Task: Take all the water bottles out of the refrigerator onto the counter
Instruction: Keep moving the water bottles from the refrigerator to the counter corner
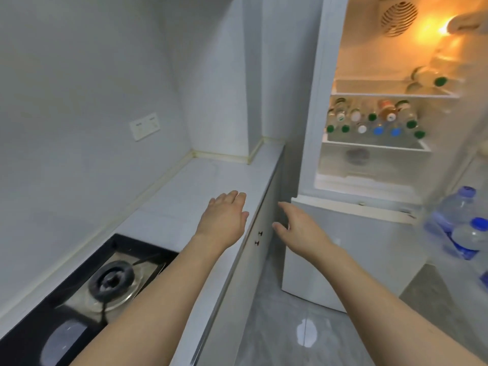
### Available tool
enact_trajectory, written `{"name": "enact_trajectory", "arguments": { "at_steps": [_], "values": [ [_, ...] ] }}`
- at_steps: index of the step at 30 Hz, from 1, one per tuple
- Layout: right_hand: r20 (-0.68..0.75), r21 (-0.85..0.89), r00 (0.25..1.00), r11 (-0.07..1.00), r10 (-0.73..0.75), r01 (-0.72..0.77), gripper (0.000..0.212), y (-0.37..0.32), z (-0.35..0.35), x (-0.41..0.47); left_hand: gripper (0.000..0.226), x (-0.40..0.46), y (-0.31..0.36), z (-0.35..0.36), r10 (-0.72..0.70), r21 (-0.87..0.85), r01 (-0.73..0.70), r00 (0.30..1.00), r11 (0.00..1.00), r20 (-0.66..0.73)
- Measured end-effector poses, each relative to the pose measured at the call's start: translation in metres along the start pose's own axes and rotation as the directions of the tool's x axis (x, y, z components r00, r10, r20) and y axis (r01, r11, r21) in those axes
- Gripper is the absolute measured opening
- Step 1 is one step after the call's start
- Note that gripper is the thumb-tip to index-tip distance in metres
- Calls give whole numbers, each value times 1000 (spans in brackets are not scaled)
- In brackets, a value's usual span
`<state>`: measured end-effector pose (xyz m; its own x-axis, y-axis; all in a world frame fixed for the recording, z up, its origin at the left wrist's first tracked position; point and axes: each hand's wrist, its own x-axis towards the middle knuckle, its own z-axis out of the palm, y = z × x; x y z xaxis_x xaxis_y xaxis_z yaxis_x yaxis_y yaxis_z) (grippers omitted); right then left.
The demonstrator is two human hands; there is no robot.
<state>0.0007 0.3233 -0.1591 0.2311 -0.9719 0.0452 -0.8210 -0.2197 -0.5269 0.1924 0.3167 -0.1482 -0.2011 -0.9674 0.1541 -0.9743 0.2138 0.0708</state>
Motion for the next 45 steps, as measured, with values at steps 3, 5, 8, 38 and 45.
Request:
{"name": "enact_trajectory", "arguments": {
  "at_steps": [3,5,8,38,45],
  "values": [
    [-39,-15,997,998,62,-62,59,23,-16,45,47,60,4,2,54,-26,-54,998,998,-12],
    [-74,-15,992,995,100,-101,59,37,-27,76,48,101,5,3,82,-53,-83,996,995,-21],
    [-118,-7,982,989,148,-150,57,53,-43,115,48,157,9,4,129,-78,-131,991,988,-28],
    [-638,209,641,898,426,-388,42,285,-320,272,45,487,251,-36,525,-171,-559,825,811,-208],
    [-677,190,567,855,470,-482,36,350,-369,334,45,564,301,-32,477,-187,-501,864,845,-160]
  ]
}}
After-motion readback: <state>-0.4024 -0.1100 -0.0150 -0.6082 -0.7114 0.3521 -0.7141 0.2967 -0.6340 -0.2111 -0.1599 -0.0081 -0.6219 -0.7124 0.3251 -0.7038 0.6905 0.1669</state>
